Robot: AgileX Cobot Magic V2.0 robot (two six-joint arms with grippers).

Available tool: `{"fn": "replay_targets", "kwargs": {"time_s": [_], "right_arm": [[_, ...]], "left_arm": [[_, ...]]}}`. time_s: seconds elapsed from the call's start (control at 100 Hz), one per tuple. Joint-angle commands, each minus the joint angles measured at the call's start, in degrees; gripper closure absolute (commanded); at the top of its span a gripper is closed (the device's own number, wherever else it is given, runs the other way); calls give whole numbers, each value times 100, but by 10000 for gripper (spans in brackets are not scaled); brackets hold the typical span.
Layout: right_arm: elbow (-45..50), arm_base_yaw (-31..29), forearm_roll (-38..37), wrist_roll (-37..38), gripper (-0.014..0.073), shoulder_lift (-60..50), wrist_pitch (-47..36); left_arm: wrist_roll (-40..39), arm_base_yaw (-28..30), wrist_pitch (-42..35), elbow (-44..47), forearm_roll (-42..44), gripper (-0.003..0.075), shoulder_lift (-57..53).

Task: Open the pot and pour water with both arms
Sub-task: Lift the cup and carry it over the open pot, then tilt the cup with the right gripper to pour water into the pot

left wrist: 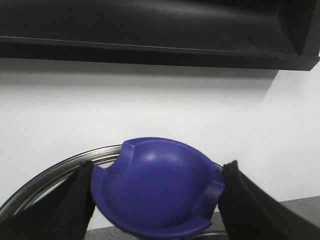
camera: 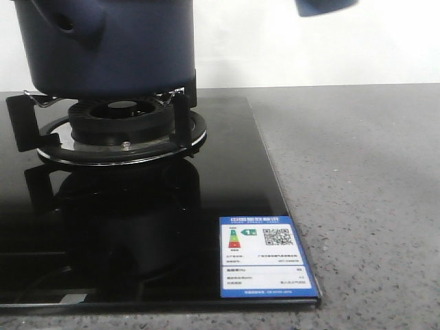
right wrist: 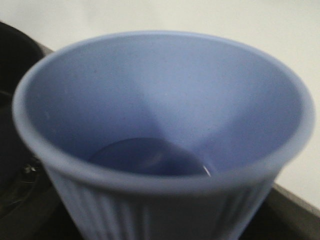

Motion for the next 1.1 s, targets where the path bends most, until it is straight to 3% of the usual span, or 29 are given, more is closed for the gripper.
{"fn": "replay_targets", "kwargs": {"time_s": [0.0, 0.32, 0.56, 1.09], "right_arm": [[-587, 146, -322, -49, 242, -22, -14], [-1958, 588, -1447, -75, 242, 640, 1617], [-2537, 1103, -2307, -135, 242, 997, 2250], [-2732, 1726, -4529, -135, 242, 1404, 2720]], "left_arm": [[0, 10, -626, -213, 18, 348, -117], [0, 10, -626, -213, 18, 348, -117], [0, 10, -626, -213, 18, 348, -117], [0, 10, -626, -213, 18, 348, -117]]}}
